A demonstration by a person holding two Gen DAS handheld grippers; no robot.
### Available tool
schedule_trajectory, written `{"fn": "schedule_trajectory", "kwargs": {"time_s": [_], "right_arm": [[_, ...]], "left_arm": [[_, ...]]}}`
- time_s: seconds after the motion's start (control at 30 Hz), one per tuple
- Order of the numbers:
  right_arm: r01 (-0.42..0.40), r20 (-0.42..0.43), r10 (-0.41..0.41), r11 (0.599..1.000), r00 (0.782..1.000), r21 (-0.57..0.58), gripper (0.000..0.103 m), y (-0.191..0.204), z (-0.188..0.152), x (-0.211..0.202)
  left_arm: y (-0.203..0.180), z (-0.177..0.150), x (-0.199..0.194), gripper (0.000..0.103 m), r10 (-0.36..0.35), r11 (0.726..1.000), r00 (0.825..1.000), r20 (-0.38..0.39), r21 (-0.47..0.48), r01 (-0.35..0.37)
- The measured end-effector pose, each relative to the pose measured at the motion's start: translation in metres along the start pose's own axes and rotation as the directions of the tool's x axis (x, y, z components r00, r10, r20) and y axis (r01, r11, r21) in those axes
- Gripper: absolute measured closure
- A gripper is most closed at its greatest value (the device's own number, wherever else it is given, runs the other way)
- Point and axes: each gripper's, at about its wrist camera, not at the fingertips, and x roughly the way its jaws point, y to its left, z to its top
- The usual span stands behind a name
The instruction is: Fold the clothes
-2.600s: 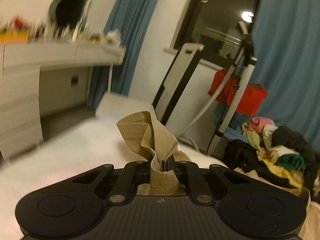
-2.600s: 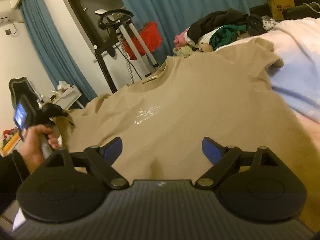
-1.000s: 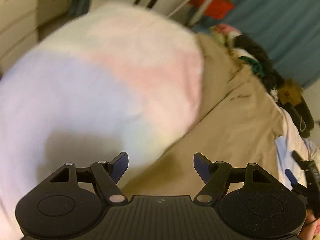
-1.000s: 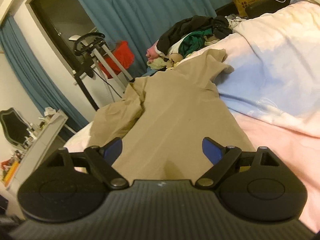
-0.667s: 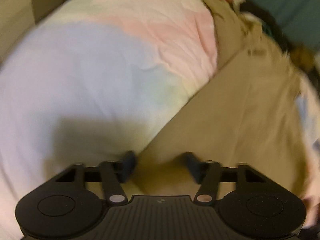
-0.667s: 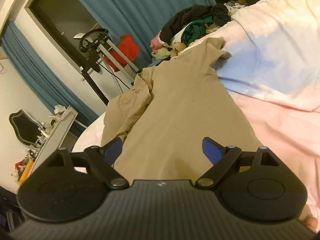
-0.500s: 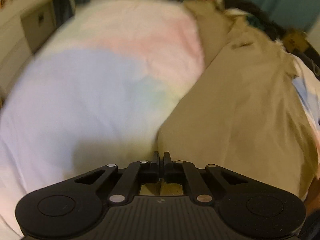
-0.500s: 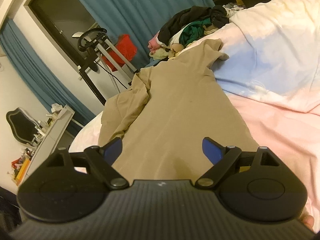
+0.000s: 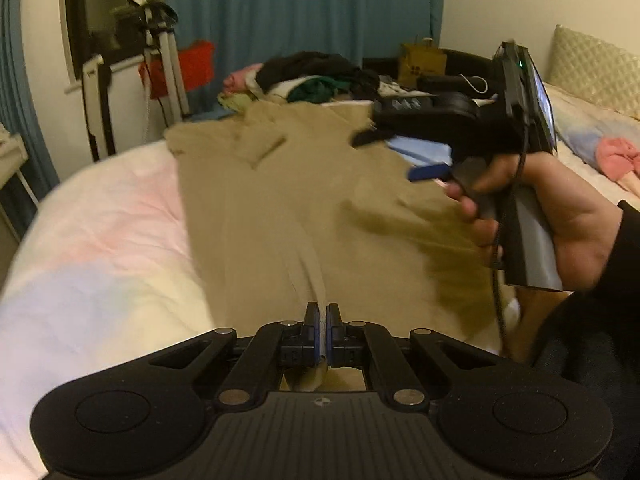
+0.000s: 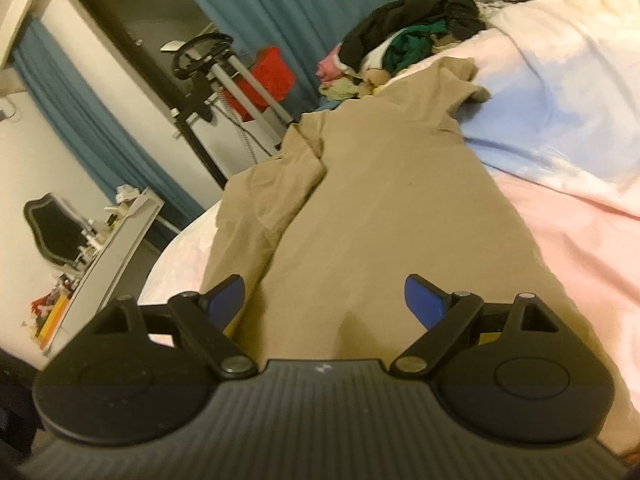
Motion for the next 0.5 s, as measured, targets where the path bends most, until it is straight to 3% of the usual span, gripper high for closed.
{"fn": "schedule_trajectory", "kwargs": {"time_s": [0.1,0.23,0.3,0.33,0.37,0.5], "right_arm": [[-0.017,-0.005,0.017,1.0,1.0,-0.008,0.015,0.002,0.0,0.002],[-0.028,-0.016,0.028,1.0,0.999,-0.005,0.015,0.003,0.0,0.01],[-0.032,-0.019,0.031,0.999,0.999,-0.009,0.015,0.005,0.0,0.013],[-0.034,-0.018,0.034,0.999,0.999,-0.012,0.015,0.006,0.0,0.014],[-0.036,-0.016,0.035,0.999,0.999,-0.018,0.015,0.008,0.0,0.015],[-0.041,-0.011,0.041,0.999,0.999,-0.028,0.015,0.009,0.001,0.016]], "left_arm": [[-0.006,-0.006,0.035,0.1,-0.021,0.998,0.999,-0.041,-0.06,0.019],[-0.016,-0.019,0.053,0.094,0.003,0.998,0.994,-0.108,-0.057,-0.009],[-0.023,-0.025,0.055,0.078,0.012,0.998,0.99,-0.143,-0.055,-0.02],[-0.024,-0.024,0.054,0.057,0.021,0.998,0.989,-0.143,-0.055,-0.029],[-0.024,-0.022,0.053,0.043,0.031,0.998,0.99,-0.136,-0.056,-0.039],[-0.021,-0.005,0.048,0.031,0.05,0.995,0.993,-0.108,-0.075,-0.058]]}}
